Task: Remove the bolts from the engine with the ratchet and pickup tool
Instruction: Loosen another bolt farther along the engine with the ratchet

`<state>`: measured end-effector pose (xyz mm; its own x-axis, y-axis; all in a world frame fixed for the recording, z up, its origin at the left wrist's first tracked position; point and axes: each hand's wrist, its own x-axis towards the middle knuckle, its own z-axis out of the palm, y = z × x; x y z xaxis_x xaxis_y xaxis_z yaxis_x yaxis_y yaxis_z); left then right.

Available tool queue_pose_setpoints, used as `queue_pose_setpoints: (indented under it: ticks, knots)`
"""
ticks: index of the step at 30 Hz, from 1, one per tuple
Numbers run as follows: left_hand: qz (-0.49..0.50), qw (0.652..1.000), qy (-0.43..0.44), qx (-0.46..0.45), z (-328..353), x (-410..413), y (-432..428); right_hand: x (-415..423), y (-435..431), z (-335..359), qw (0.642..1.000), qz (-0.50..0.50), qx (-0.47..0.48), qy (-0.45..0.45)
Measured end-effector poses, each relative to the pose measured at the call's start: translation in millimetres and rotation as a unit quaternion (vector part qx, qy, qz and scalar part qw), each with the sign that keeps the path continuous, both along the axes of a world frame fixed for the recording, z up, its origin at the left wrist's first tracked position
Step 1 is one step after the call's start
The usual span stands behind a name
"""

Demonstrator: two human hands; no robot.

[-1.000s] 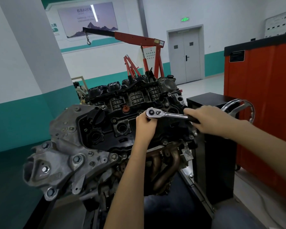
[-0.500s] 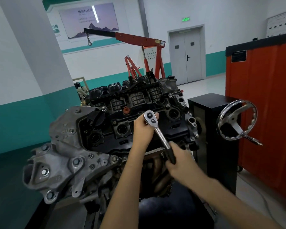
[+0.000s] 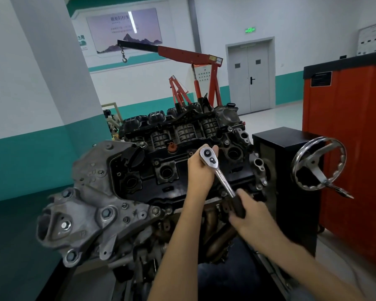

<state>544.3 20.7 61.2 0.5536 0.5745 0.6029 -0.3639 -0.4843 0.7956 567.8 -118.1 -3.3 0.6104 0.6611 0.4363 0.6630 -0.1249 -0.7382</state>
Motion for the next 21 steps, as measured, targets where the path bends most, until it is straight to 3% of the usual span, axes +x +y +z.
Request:
queue_pose_setpoints:
  ticks: [3, 7, 11, 14, 16, 19, 21]
  knots:
    - [0.029, 0.999, -0.018, -0.025, 1.4, 2.2, -1.8, -45.7, 36.1, -17.8, 0.993, -0.006, 0.074, 0.087]
    - [0.027, 0.999, 0.001, -0.033, -1.7, -3.8, 5.5, -39.9, 32.3, -11.4, 0.997, 0.013, 0.039, 0.065]
    - [-0.010, 0.999, 0.040, 0.030, 0.8, -5.4, 4.7, 32.5, -17.8, 26.2, 0.988, 0.038, -0.111, -0.098]
    - [-0.013, 0.996, 0.064, 0.055, 5.5, -5.6, 7.6, 84.7, -30.2, 80.0, 0.917, -0.015, -0.245, -0.315]
    - [-0.014, 0.995, 0.076, 0.062, 7.5, -7.7, 14.1, 92.6, -23.4, 100.2, 0.881, -0.034, -0.249, -0.401]
    - [-0.019, 0.998, 0.053, 0.033, 1.4, -9.0, 18.9, 79.1, -17.3, 74.4, 0.904, -0.070, -0.200, -0.372]
    - [-0.014, 0.999, 0.039, 0.028, -3.2, -7.3, 11.4, 53.2, -17.8, 35.5, 0.962, -0.053, -0.138, -0.230]
